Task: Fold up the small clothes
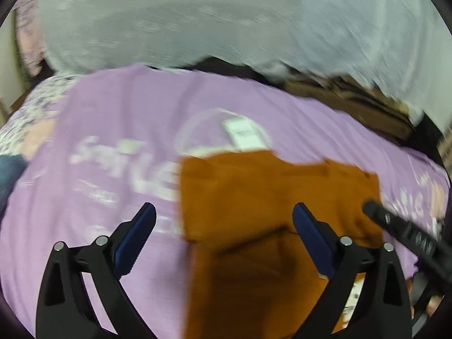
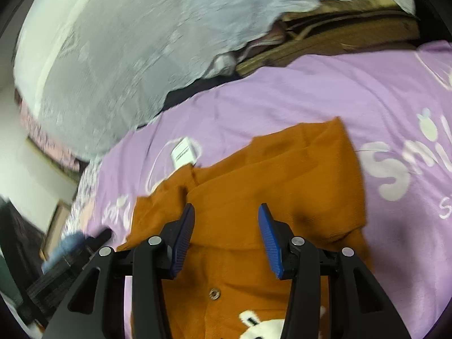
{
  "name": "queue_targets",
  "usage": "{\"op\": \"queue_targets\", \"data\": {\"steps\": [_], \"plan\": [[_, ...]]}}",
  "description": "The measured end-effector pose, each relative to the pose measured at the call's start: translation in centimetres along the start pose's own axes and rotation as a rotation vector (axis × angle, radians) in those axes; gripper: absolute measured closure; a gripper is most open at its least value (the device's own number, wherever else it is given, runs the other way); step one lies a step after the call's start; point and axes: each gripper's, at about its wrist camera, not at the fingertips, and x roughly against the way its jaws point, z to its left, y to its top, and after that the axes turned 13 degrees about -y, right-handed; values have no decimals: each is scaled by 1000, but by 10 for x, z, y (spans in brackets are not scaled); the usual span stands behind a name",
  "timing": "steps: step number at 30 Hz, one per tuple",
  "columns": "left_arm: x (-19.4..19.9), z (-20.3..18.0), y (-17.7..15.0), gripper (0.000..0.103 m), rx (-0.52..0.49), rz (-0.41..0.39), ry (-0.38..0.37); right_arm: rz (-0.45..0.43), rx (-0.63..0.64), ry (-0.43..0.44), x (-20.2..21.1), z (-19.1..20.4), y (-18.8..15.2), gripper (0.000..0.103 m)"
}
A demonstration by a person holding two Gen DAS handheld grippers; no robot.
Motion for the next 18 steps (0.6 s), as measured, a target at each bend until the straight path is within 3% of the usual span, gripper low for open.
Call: {"op": "queue_targets", "data": {"steps": [4, 8, 11, 18], "plan": [[5, 57, 11, 8, 145, -21, 64, -21, 206, -36, -1, 48, -20, 56], [-14, 101, 9, 8, 263, 45, 75, -67, 444, -105, -1, 97, -46, 56], [-27, 109, 7, 8, 261, 67, 132, -104, 590, -159, -7, 126, -60, 55], [-45, 112, 6, 8, 238, 116, 163, -171, 793, -262, -27, 168, -70, 55]]}}
